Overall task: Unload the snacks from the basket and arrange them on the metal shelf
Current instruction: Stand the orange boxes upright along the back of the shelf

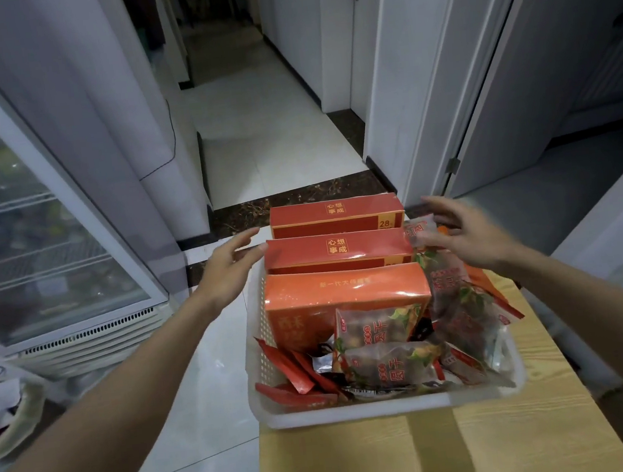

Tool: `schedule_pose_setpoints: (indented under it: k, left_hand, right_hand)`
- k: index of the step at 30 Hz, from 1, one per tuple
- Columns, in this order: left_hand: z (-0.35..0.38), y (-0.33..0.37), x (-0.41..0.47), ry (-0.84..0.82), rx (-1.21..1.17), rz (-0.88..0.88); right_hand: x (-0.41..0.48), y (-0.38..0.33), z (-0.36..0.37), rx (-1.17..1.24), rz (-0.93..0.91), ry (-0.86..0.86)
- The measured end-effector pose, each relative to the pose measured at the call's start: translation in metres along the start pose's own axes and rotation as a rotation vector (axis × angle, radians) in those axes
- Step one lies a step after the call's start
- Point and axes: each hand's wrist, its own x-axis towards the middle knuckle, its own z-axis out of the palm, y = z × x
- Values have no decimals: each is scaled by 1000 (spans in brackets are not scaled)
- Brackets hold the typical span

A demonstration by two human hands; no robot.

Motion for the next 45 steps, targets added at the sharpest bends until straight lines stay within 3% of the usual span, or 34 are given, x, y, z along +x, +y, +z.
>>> schedule_pose_setpoints:
  k: [8,14,19,27,32,35,40,45]
  left_hand:
    - [18,16,65,-152,-154,-113]
    - [29,3,90,-229,-236,-177]
    - [25,1,88,-226,-264,-51]
    - [-9,71,75,-25,-369,201]
    - [-41,139,54,80,-348,386]
    - [-55,171,34,116,-330,447]
    - [-69,203,-9,71,-394,429]
    - [-59,190,-53,-84,-280,440]
  right_hand:
    - [68,15,30,234,169,-41]
    - [89,19,40,304,176,-66]
    - [85,14,39,266,74,-18]
    - [73,-57,0,437,-50,147]
    - [46,-81,-12,293,-155,56]
    - [25,-93,-8,339,-190,59]
    - [-8,-120,-21,406,-258,186]
    - [-49,-132,-37,450,-293,217]
